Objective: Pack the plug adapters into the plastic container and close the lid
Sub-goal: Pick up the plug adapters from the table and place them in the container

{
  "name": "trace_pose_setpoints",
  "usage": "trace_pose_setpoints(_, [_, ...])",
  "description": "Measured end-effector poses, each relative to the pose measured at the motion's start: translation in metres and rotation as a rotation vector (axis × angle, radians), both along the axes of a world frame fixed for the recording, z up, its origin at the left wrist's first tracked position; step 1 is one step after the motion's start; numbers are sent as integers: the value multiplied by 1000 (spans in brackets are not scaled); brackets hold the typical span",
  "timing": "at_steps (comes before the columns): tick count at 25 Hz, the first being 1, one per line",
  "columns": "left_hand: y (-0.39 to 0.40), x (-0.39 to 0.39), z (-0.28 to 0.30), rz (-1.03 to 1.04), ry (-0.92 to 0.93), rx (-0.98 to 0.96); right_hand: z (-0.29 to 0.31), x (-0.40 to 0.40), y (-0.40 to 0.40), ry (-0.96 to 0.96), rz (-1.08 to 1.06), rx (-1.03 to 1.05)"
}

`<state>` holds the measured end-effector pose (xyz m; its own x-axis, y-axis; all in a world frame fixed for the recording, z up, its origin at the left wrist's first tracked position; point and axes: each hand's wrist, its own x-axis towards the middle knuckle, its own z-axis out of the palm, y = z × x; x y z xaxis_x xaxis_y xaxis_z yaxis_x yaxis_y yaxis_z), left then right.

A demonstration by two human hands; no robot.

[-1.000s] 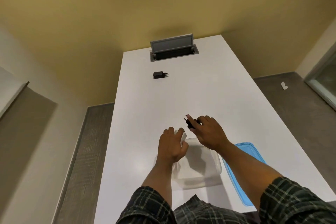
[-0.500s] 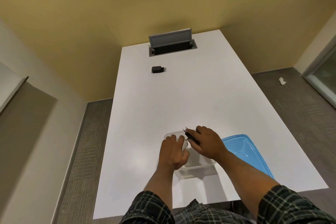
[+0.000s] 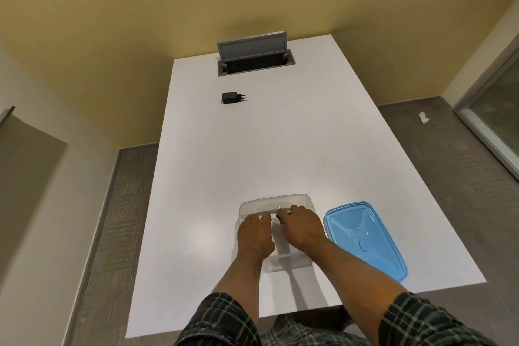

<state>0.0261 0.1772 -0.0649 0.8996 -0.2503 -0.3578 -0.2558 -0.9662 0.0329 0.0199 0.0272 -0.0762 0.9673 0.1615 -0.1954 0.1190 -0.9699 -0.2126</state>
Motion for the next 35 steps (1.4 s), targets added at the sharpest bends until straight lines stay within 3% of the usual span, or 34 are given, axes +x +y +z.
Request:
trace_pose_setpoints(8, [2,3,-10,100,84,2,-15,3,12,117,-13,-40])
trace_pose_setpoints(15, [12,6,0,206,76,18,-9,8,30,98,-31,12])
trace_pose_setpoints(24, [3,38,27,21,110,122,2,20,9,219,-58,191])
trace_pose_setpoints(35, [3,32,16,-131,52,180,-1,12,-3,301,33,216])
